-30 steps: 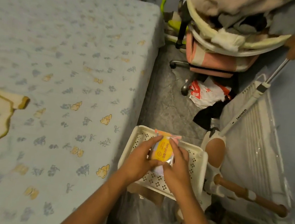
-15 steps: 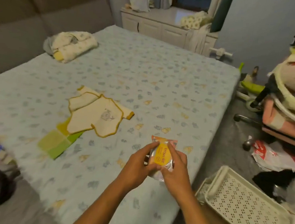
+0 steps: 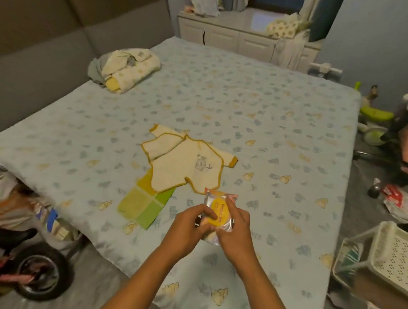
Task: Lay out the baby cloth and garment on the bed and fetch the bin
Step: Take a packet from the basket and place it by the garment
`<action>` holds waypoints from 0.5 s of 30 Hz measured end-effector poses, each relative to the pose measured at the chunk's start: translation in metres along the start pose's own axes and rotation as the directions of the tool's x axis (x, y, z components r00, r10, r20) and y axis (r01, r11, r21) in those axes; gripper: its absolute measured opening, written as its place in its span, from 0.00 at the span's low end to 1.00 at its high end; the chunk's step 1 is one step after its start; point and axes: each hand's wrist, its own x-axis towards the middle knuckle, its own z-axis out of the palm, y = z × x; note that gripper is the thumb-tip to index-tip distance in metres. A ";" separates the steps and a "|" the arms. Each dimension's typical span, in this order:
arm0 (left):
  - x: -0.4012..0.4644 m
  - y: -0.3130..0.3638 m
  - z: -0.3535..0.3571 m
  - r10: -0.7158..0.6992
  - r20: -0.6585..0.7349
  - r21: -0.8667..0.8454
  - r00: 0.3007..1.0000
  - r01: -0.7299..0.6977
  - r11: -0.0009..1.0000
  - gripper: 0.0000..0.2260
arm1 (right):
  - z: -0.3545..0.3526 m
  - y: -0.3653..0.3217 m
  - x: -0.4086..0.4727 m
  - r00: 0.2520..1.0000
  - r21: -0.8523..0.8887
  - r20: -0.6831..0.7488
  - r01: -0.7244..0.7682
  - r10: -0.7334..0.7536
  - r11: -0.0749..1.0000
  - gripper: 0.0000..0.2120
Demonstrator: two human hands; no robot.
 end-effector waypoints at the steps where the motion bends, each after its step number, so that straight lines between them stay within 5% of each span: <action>1: 0.007 -0.007 -0.004 -0.010 0.009 0.005 1.000 0.010 1.000 0.08 | 0.008 0.003 0.006 1.000 0.000 -0.008 -0.004 0.004 1.000 0.36; 15: 0.155 -0.128 0.004 -0.136 0.224 0.099 0.965 0.116 0.988 0.08 | 0.092 0.101 0.138 0.964 0.064 -0.173 -0.195 0.203 0.979 0.36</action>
